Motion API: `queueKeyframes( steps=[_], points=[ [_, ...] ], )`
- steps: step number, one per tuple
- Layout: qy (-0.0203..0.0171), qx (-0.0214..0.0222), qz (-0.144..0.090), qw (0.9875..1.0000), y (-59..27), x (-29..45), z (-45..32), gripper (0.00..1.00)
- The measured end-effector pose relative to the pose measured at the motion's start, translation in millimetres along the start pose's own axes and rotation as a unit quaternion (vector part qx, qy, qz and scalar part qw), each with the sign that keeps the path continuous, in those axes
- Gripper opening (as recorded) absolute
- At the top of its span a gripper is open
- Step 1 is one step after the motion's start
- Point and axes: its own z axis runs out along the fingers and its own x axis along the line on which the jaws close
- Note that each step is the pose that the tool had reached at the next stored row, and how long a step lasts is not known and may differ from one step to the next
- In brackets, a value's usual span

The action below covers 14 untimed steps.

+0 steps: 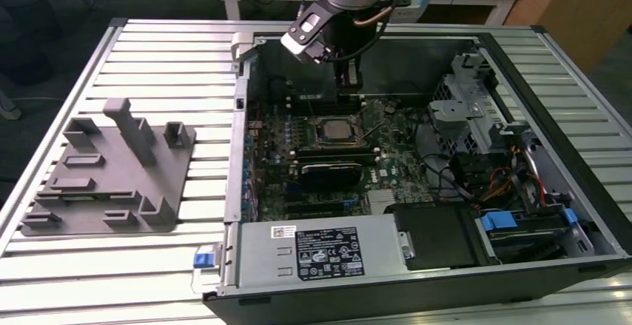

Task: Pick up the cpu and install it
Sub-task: 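Close the cpu cover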

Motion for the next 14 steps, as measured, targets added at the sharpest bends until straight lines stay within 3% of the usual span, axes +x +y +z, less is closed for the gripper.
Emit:
queueKeyframes(
  steps=[12,13,14],
  points=[
    [0.0,0.0,0.0,1.0,1.3,0.0,0.0,0.11],
    [0.0,0.0,0.0,1.0,17.4,-0.4,0.7,0.11],
    [0.0,0.0,0.0,1.0,25.7,-0.6,1.1,0.11]
  ],
)
